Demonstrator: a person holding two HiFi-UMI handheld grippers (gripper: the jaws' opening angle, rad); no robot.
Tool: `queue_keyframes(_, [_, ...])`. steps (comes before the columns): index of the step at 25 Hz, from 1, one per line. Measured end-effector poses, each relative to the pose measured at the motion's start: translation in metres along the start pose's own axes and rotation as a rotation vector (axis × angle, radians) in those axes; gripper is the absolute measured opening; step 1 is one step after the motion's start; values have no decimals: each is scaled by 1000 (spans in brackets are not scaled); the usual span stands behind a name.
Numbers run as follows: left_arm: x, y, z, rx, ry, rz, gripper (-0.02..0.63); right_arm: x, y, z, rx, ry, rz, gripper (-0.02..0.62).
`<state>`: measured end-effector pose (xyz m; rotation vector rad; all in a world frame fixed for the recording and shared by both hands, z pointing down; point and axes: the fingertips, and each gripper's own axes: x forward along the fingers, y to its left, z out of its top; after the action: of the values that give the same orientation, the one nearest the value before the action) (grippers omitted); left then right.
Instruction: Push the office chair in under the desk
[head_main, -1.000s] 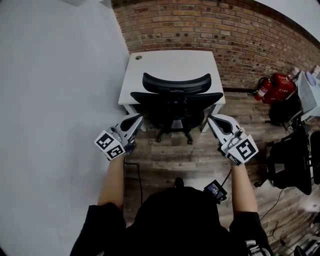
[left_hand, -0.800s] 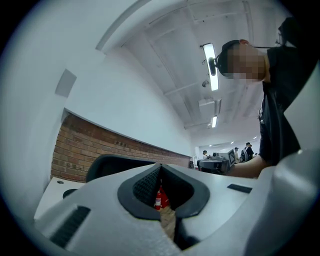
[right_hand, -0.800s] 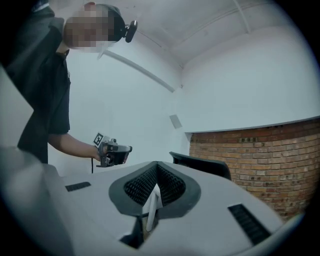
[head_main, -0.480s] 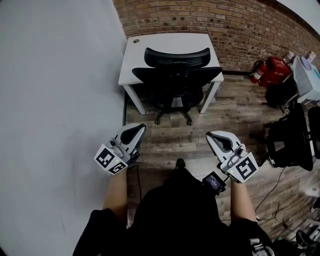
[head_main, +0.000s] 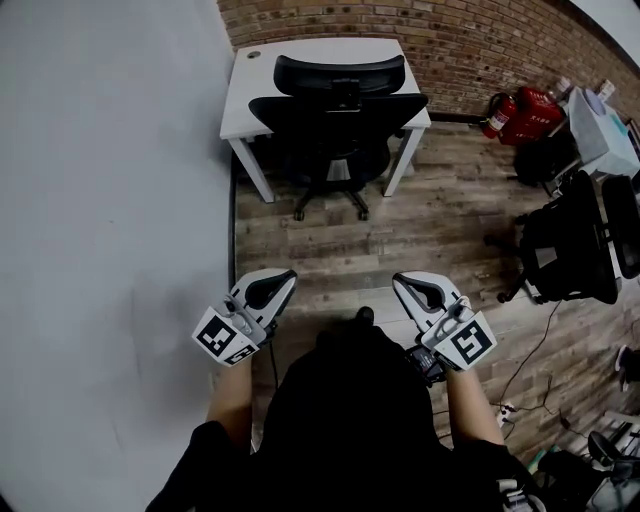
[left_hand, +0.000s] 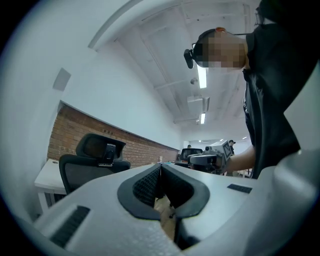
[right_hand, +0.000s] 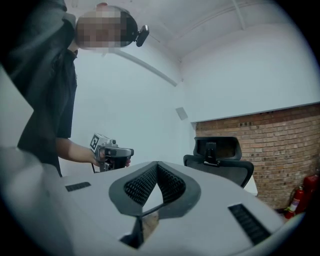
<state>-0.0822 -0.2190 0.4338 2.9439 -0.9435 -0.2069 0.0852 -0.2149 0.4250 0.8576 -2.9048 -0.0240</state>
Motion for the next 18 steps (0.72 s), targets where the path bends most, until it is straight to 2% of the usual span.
queue_keyframes(5, [6,-28,-7,38,21,-5,15,-6,15,-6,6,-15,26,6])
queue_keyframes(9, [8,-53,-4,85,52,33,15,-16,25,-1,0,-63,61,6])
queue_keyframes(15, [23,-98,-12,77,116,61,15,-58,26,-5,22,-56,77,6])
queue_keyframes(18, [38,-123,-18,78,101,61,15,-85,22,-13,41,-60,80,6])
